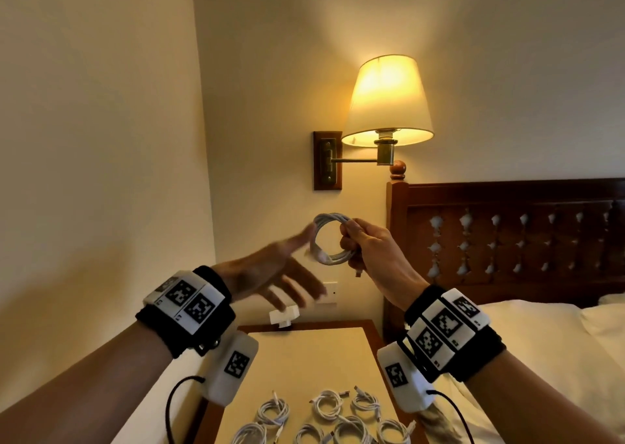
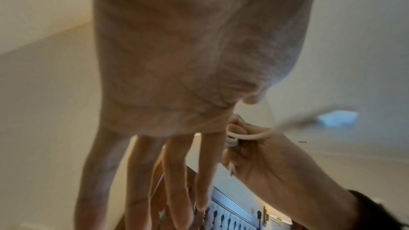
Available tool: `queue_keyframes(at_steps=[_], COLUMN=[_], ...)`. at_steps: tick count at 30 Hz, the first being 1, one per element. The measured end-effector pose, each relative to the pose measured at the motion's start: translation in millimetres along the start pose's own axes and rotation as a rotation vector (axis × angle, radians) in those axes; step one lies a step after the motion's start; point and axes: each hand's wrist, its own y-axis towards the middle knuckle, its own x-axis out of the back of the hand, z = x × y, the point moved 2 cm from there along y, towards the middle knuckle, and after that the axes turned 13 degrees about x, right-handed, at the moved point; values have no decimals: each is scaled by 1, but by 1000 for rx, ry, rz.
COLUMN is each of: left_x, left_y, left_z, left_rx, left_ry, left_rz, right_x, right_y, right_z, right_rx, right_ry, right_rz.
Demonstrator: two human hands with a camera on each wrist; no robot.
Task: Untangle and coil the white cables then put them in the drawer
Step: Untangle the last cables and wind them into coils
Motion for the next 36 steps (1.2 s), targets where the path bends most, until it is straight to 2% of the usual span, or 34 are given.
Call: queue_keyframes(at_steps=[3,4,6,8,10,13,16,20,23,25,28,31,33,36], left_x=[21,25,22,15,12,14,12,12,15,18,19,15,13,11], left_y=[-4,-6,-9,-12,-11,-7,-5,0,1,1,1,2,3,5], left_z=[-10,-12,-19,-25,-29,-23,-18,-14,-12,-13,-14,-11,-10,-11], left_rx=[-182,-234,-280,-295,-302,-193,-158,-155,-155,-176,-181,-172,-178,-193], left_ry=[-272,-309,-268,-84,76,103,142,-6,-285,-468,-641,-712,-758,-816], left_rz=[-453,-524,-488,-425,-456,-423,-372,-395,-394,-361,-298,-260,-242,-213], right_x=[-4,-6,-11,-15,-18,-20,-21,-15,-9,-12,-15,-15,-17,-18], right_y=[-1,-1,-2,-2,-4,-7,-7,-4,-10,-18,-25,-27,-28,-31], right_z=[4,6,9,12,13,15,15,15,15,14,11,14,15,21], right_rx=[23,29,22,43,89,138,161,227,430,547,628,722,729,525], right_ry=[-34,-43,-111,-203,-275,-346,-373,-325,-438,-562,-627,-534,-419,-43], right_rz=[82,106,137,162,174,188,148,67,-12,22,44,9,-30,-166])
